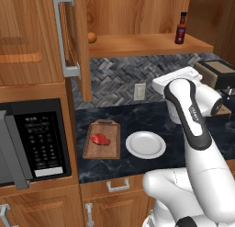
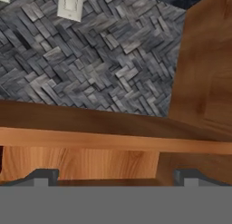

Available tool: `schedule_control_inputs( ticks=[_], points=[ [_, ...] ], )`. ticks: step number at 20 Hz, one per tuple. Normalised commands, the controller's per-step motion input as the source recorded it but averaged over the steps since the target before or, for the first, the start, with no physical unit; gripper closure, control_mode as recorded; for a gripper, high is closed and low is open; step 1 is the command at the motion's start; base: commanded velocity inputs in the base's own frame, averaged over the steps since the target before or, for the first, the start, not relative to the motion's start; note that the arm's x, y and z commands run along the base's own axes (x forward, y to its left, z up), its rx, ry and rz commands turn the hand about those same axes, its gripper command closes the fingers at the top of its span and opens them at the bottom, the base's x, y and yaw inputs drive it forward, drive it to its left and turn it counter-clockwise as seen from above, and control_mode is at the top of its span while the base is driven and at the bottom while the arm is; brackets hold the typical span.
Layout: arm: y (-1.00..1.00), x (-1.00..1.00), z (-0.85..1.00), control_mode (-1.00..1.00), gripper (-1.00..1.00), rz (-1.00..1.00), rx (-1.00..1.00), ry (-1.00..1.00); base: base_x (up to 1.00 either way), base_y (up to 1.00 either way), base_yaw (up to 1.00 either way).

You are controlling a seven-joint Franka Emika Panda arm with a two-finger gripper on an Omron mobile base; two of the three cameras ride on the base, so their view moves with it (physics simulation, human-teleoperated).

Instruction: Pick the steak from the plate and place it on the cutting board. Then pick the condiment bottle from the cabinet and place it next to the cutting board.

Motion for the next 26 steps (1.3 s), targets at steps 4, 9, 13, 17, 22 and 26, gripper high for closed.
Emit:
schedule_control_inputs(
  ticks=[4,9,13,17,22,26],
  points=[
    [0.00,-0.08,0.27,-1.00,-1.00,-0.01,0.03,0.00,0.00,0.00,0.00],
    [0.00,-0.12,0.28,-1.00,-1.00,0.00,0.03,0.00,0.00,0.00,0.00],
    [0.00,-0.16,0.27,-1.00,-1.00,0.00,0.03,0.00,0.00,0.00,0.00],
    [-0.02,-0.16,0.25,-1.00,-1.00,0.00,0.03,0.00,0.00,0.00,0.00],
    [-0.02,-0.12,0.26,-1.00,-1.00,-0.01,0.03,0.00,0.00,0.00,0.00],
    [-0.03,-0.08,0.26,-1.00,-1.00,-0.02,0.03,0.00,0.00,0.00,0.00]
  ],
)
